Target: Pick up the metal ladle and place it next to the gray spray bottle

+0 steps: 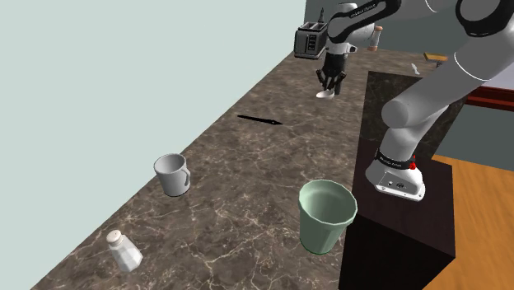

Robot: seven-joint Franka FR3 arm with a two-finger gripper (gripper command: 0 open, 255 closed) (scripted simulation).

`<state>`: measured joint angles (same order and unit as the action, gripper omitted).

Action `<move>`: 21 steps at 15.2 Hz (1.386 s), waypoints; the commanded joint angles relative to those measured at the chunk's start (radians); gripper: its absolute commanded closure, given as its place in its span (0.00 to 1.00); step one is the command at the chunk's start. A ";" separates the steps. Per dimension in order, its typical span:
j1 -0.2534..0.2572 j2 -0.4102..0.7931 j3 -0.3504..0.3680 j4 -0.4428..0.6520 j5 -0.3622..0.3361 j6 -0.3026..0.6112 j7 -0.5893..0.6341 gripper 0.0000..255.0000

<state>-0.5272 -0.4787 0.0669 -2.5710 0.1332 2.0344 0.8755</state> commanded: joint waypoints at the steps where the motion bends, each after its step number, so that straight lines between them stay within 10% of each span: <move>1: -0.001 0.015 -0.001 -0.016 0.001 0.031 -0.005 1.00; 21: 0.004 0.111 0.005 -0.106 0.015 0.217 -0.022 1.00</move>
<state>-0.5232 -0.3676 0.0721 -2.6774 0.1479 2.2516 0.8539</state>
